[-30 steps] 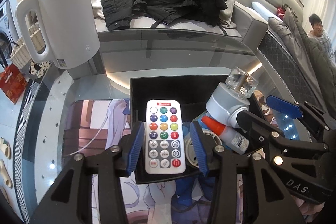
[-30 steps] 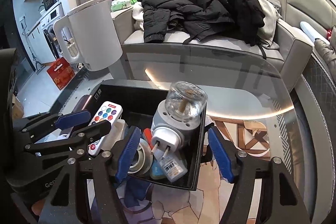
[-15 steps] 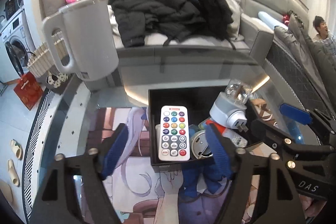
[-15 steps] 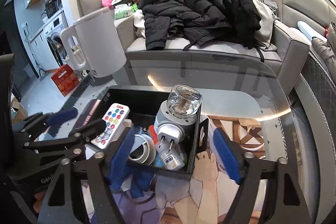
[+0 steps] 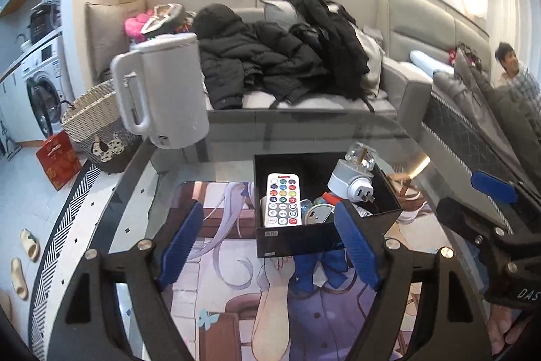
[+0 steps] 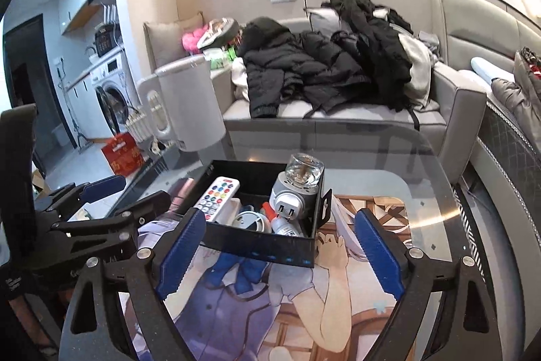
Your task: Organize rigid objects
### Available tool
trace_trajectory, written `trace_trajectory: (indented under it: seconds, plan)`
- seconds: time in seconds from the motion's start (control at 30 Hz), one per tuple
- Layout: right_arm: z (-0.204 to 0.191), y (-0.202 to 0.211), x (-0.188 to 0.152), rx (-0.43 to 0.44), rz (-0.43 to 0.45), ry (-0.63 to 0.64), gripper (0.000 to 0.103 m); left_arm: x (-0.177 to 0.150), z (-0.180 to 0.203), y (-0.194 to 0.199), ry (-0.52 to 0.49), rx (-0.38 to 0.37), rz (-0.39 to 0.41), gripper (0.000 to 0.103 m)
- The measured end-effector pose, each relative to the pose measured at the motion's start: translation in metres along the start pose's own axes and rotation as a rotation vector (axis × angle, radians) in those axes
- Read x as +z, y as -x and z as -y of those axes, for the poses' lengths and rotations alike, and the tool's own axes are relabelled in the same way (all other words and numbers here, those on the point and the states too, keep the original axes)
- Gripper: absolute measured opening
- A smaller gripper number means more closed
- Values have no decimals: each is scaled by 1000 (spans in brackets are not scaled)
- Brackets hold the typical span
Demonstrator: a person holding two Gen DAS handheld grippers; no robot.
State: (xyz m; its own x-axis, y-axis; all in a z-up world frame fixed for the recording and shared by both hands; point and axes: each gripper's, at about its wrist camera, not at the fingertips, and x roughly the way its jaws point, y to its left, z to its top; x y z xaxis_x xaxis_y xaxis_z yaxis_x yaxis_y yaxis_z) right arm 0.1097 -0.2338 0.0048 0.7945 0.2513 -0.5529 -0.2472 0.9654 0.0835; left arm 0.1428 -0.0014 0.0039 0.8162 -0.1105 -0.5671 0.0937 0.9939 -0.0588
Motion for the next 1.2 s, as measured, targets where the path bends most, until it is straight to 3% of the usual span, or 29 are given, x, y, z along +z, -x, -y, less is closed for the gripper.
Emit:
trace_trajectory:
  seconds: [0.2,0.43,0.57,0.7,0.97,1.2]
  plan:
    - [-1,36,-15,-9,106,10,95,-9,5,34,-67,14,115,81]
    - [-3,65,-28,-29,187,-16,101,-24,-5,53,-9,6,163,94]
    - [-6,79,-34,-36,237,-9,102,-39,1,73,-75,36,251,98]
    - [-4,89,-50,-123,257,-36,102,-55,1,95,-105,41,316,102]
    - [-7,108,-72,-156,319,-16,103,-76,-9,106,-35,-11,266,103]
    - [-17,110,-85,-164,290,-2,103,-75,-3,99,-25,0,241,103]
